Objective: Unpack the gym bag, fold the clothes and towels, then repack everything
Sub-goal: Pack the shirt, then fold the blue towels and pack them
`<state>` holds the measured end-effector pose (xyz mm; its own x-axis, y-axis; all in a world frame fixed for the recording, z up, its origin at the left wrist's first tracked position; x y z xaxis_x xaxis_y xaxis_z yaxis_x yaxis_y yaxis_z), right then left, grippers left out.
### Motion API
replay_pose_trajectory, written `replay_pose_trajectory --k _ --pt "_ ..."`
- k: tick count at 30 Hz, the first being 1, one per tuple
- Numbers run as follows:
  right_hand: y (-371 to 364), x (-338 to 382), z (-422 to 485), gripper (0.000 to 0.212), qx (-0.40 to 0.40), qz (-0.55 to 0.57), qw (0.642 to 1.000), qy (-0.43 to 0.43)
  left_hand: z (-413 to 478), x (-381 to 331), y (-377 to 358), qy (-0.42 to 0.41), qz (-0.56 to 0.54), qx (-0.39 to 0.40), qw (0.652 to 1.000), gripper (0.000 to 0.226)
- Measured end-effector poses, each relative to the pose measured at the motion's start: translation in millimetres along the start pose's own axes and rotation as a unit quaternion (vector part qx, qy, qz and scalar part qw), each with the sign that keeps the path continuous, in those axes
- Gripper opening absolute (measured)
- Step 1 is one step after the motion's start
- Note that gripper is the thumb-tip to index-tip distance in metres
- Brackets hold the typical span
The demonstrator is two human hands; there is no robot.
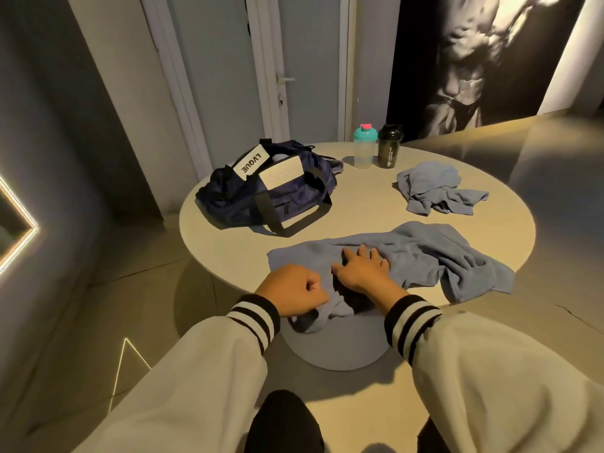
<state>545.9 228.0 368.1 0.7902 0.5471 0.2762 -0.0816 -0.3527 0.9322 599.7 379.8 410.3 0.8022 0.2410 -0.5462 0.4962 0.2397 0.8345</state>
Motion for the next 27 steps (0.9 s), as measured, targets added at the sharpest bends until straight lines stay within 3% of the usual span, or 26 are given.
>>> replay_pose_trajectory --k 3,4,6,10,14,18,20,23,27 --pt "-2 20 -1 0.056 -0.012 0.020 0.998 0.050 13 10 25 0.062 -0.001 -0.112 0.992 0.022" --pt "-1 26 -2 0.050 -0.024 0.022 0.997 0.067 19 14 20 0.091 -0.014 -0.095 0.991 0.020" --pt "-1 31 -4 0.041 -0.040 0.017 0.996 0.083 33 27 -1 0.124 0.056 -0.002 0.991 0.041" --pt "1 39 3 0.047 -0.039 0.024 0.993 0.110 43 67 -20 0.165 0.209 0.115 0.957 0.061" --pt "2 50 11 0.053 -0.040 -0.012 0.992 0.122 39 114 1 0.206 0.228 0.094 0.947 0.059" --pt "-18 49 7 0.073 0.018 -0.048 0.994 0.096 36 137 29 0.270 0.246 0.077 0.928 0.059" --pt "-24 55 1 0.075 0.033 -0.029 0.993 0.111 46 112 27 0.237 0.255 0.050 0.936 0.057" --pt "-7 57 -7 0.049 -0.027 0.089 0.982 0.164 59 61 -10 0.131 0.161 0.028 0.978 0.053" --pt "21 12 -20 0.026 -0.131 0.134 0.972 0.139 55 56 -30 0.123 0.197 0.051 0.971 0.056"
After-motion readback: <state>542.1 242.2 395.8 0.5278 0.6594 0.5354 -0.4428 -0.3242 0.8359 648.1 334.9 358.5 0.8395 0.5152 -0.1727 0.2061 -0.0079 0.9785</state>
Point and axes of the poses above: each hand's wrist, its own z-axis towards the middle knuckle, its own y-axis out of the back of the hand, x = y × z, the point moved 10 cm from there along z, towards the middle knuckle, and after that the axes turned 8 degrees about -y, right-handed, at the moved point
